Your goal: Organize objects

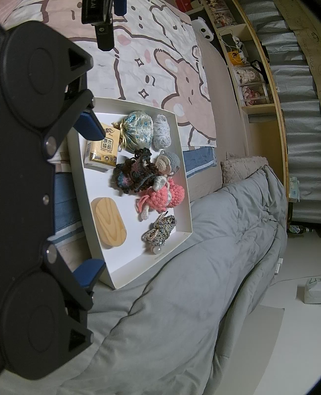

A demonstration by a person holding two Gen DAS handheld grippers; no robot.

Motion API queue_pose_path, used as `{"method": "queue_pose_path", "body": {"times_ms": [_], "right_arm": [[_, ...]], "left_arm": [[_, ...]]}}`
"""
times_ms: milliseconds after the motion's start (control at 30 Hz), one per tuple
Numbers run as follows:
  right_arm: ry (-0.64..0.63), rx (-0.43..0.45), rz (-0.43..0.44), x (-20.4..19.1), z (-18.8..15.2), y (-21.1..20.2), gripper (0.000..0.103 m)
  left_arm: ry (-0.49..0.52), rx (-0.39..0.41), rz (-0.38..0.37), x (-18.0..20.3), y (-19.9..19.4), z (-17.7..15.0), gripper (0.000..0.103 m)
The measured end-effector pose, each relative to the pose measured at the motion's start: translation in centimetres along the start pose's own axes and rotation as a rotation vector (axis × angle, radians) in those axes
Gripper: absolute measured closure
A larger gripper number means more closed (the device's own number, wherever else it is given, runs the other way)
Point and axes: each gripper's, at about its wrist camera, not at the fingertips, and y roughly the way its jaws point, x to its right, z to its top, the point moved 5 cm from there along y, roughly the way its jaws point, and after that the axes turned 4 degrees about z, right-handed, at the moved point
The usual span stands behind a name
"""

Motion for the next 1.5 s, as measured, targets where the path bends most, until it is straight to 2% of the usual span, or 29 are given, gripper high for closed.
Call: {"method": "queue_pose_path", "body": {"times_ms": [1500], "right_arm": [[0.001, -0.002, 0.001, 0.06, 0.09, 0.03, 0.0]], "left_arm": [[-0.003, -0.003, -0.002, 0.05, 0.08, -0.2, 0.0]]}}
